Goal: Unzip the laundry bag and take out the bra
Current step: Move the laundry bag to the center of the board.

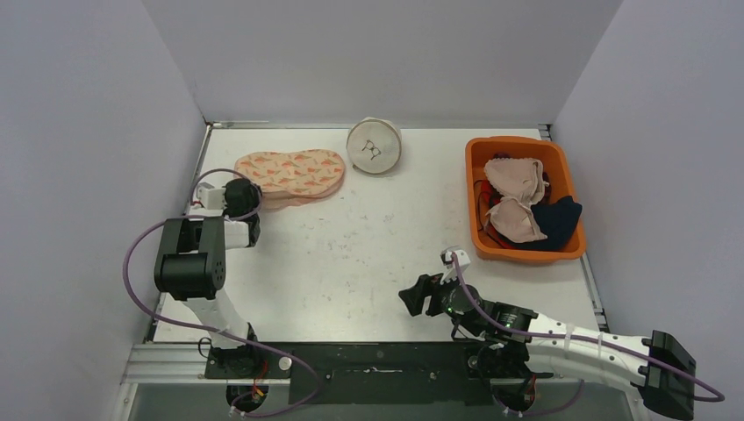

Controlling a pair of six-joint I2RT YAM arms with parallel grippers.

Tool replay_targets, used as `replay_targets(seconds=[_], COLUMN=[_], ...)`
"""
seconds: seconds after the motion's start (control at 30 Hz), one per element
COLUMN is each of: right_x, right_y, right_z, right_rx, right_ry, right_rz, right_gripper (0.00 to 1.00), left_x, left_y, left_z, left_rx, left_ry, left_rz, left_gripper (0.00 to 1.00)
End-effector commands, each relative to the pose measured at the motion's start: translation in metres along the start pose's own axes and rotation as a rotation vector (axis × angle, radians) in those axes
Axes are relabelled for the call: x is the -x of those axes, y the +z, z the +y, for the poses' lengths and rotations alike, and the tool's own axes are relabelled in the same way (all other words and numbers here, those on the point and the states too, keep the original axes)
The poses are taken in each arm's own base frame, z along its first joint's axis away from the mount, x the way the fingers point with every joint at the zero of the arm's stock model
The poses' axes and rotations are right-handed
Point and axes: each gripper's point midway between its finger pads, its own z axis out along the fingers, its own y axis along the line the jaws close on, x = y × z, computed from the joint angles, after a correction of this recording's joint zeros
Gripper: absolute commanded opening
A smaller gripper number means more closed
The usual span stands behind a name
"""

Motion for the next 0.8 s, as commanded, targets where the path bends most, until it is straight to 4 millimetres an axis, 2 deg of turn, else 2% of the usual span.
replay_targets(seconds=[0.0, 0.33, 0.47, 0.63, 0.77], right_x=[0.008, 0.007, 0.011, 0.016, 0.02], right_y=[0.003, 0.006, 0.006, 0.006, 0.006], right_z=[0.003, 0.003, 0.003, 0.004, 0.008], right_rx=[0.011, 0.007, -0.003, -0.003, 0.002], right_ry=[-0.032, -0.048, -0.067, -0.095, -0.115], right_rz=[-0.032, -0.025, -0.025, -0.032, -0.028], right_gripper=[0.72, 0.72, 0.72, 0.72, 0.73], left_x=[0.019, 0.0, -0.003, -0.006, -0.006], left_y=[0.019, 0.044, 0.048, 0.044, 0.035], left_z=[-0.023, -0.023, -0.021, -0.018, -0.024], left_rx=[-0.051, -0.05, -0.035, -0.03, -0.047], left_ry=[-0.038, -0.033, -0.033, -0.043, -0.045], left_rz=[-0.079, -0.033, -0.023, 0.007, 0.038], left_gripper=[0.0, 0.0, 0.0, 0.24, 0.45])
